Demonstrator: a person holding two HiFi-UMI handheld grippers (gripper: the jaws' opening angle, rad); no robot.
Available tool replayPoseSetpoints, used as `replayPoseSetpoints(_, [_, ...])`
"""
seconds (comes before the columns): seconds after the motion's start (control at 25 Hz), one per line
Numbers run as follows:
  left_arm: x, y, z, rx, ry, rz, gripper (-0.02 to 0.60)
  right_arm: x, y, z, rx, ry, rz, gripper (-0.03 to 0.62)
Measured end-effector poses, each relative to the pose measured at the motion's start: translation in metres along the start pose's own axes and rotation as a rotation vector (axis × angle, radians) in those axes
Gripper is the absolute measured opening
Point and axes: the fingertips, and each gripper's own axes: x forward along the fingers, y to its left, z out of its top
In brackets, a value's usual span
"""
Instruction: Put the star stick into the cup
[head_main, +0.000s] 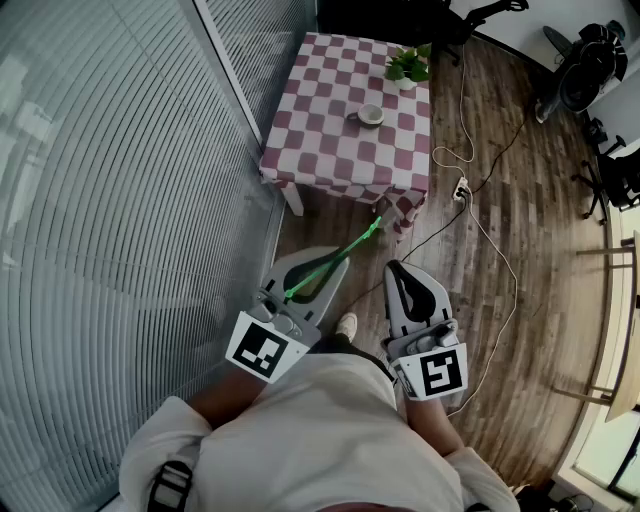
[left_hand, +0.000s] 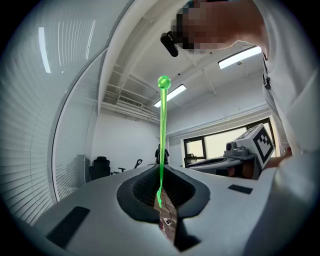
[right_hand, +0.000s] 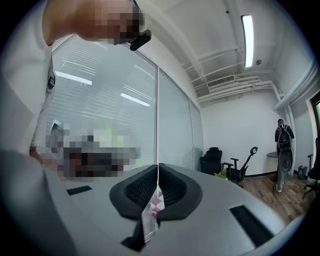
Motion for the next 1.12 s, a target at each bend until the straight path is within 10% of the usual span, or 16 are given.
replayPoseSetpoints(1.12, [0.061,-0.037,-0.007,0.007,0.011,0.045,0.040,-0.035,-0.070,-0.005,0.033,-0.019,0.043,0.035])
